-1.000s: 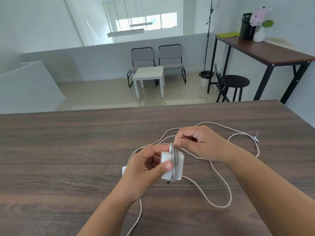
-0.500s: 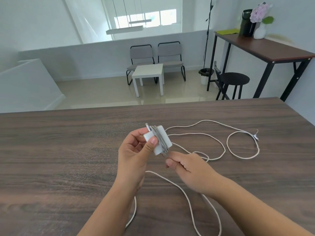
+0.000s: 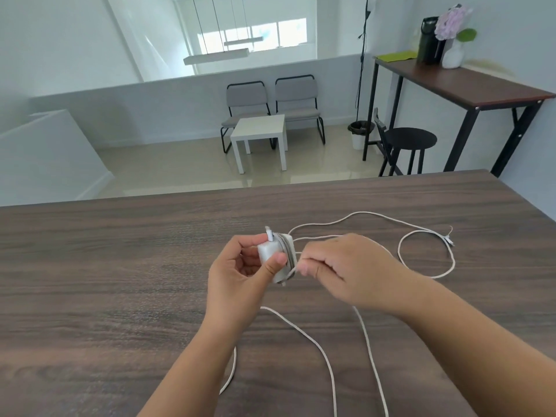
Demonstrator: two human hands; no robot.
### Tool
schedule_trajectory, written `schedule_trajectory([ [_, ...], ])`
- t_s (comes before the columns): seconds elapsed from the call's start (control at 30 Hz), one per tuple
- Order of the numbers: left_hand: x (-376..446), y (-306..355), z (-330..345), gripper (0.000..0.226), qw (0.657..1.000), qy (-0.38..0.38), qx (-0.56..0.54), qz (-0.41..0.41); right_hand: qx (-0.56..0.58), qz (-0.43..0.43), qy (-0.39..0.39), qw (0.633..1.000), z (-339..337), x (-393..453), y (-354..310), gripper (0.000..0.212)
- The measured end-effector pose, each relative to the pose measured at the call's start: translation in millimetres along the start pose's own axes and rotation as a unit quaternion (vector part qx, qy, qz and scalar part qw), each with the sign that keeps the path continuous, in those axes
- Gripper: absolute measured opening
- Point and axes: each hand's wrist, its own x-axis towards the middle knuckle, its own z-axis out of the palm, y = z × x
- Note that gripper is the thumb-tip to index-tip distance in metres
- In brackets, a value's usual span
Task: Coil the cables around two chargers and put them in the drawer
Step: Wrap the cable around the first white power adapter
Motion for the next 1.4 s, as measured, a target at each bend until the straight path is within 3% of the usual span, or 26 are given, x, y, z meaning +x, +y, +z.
schedule_trajectory([
  [0.13, -7, 0, -5, 0.034, 0.997, -0.082, 0.008, -0.011, 0.018, -0.009, 0.008, 1.0, -21, 8, 6, 0.031],
  [0.27, -13, 3, -6, 0.034, 0.992, -0.117, -0.034, -0.021, 0.111, -0.006, 0.012, 0.994, -19, 11, 11, 0.027],
  [0.57, -19, 12, -5, 0.028, 0.977, -0.191, -0.095, 0.002, 0.307, 0.074, 0.045, 0.948, 0, 15, 28, 0.031],
  [0.67, -19, 13, -3, 0.029, 0.973, -0.197, -0.12, -0.007, 0.401, 0.09, 0.051, 0.91, 11, 13, 26, 0.029],
  [0.83, -15, 11, 0, 0.05, 0.963, -0.193, -0.186, -0.033, 0.591, 0.16, 0.057, 0.788, 50, 8, 14, 0.023],
  [0.9, -13, 9, 1, 0.054, 0.964, -0.173, -0.197, -0.036, 0.596, 0.17, 0.058, 0.783, 62, 4, 8, 0.021],
  [1.0, -10, 10, 4, 0.051, 0.97, -0.119, -0.211, -0.032, 0.555, 0.196, 0.038, 0.808, 77, -6, -6, 0.021],
  [1.17, -4, 11, 4, 0.033, 0.989, -0.006, -0.149, -0.016, 0.349, 0.147, 0.054, 0.924, 82, -28, -20, 0.024],
  [1.3, -2, 11, 5, 0.031, 0.991, 0.023, -0.132, -0.008, 0.198, 0.089, 0.06, 0.974, 67, -30, -17, 0.035],
  [1.4, -1, 10, 5, 0.03, 0.991, 0.022, -0.131, -0.013, 0.109, 0.059, 0.058, 0.991, 57, -30, -12, 0.035],
])
